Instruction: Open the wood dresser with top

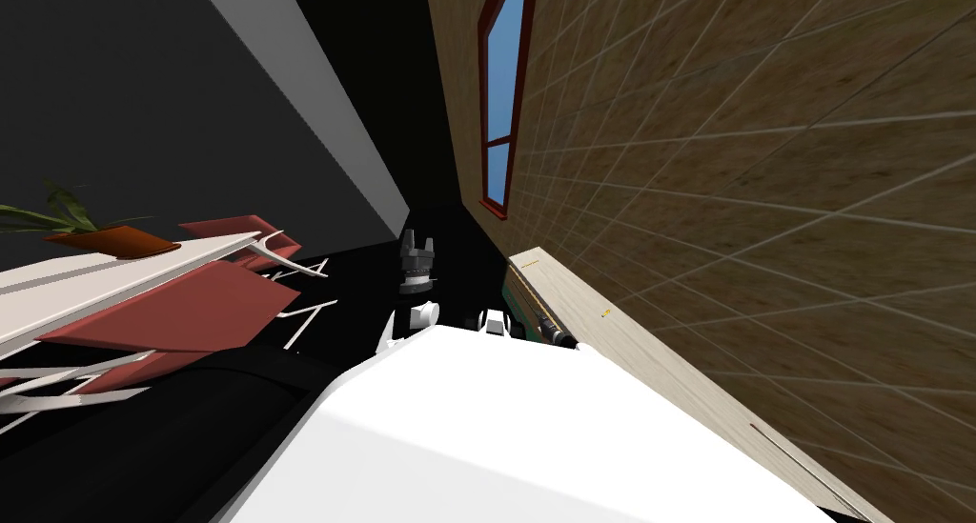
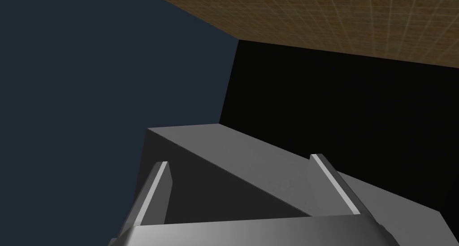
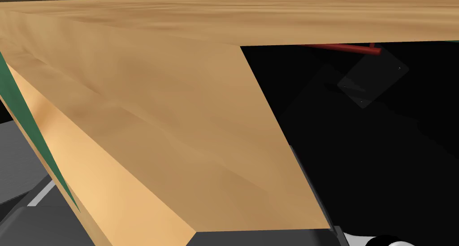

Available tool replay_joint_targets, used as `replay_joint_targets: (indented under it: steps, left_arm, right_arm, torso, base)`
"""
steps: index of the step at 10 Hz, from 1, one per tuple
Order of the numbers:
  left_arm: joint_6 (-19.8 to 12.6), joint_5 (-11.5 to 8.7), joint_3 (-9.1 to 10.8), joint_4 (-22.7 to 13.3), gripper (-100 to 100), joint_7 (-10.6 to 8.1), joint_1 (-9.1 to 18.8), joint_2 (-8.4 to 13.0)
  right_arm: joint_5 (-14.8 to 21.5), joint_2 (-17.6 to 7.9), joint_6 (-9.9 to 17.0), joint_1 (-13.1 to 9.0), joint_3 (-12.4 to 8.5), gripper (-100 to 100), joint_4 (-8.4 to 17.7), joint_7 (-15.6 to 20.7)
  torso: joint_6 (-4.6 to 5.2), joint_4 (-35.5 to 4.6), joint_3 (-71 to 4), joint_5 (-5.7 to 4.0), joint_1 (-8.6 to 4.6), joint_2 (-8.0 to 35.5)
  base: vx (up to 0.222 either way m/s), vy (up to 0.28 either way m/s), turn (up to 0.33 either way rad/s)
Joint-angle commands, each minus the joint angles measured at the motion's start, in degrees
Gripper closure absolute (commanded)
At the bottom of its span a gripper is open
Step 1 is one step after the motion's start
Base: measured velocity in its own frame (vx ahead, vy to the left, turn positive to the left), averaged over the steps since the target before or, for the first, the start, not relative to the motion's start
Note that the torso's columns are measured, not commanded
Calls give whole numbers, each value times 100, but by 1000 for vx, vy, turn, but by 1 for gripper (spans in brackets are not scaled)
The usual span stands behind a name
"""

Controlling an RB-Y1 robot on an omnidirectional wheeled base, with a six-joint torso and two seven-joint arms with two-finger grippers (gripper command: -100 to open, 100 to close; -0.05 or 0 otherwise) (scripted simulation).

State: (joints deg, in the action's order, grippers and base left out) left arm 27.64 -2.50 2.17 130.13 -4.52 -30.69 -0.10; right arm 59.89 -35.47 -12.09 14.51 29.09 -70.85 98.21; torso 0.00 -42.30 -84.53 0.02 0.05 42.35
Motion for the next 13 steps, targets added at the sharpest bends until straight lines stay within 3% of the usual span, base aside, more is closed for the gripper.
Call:
replay_joint_targets:
  steps: [1, 3, 9, 11, 13]
  left_arm:
    - [0, 0, 0, 0, 0, 0, 0, 0]
    - [0, 0, 0, 0, 0, 0, 0, 0]
    - [0, 0, -2, 0, 0, 0, 1, -2]
    - [0, 0, -1, 0, 0, 0, 0, -1]
    - [0, 0, -2, 0, 0, 0, 1, -2]
  right_arm:
    - [-47, -191, -65, 17, -16, 100, -95, -87]
    - [-85, -336, -126, 39, -40, 100, -168, -148]
    - [7, -138, 16, 107, 76, 100, -222, -16]
    - [14, -174, 52, 125, 137, 100, -278, -57]
    - [30, -171, 73, 171, 170, 100, -320, -34]
  torso:
    - [1, 1, -2, 0, -2, -3]
    - [7, 10, -8, -1, -13, -15]
    - [-1, 9, -4, -6, -1, -12]
    - [-1, 4, -17, -5, -37, -28]
    - [-9, 18, -4, -19, 11, -25]
  base:
    - [5, 4, -15]
    - [-3, 16, -8]
    - [-63, 117, -28]
    - [-51, 86, -19]
    - [-80, 190, -50]
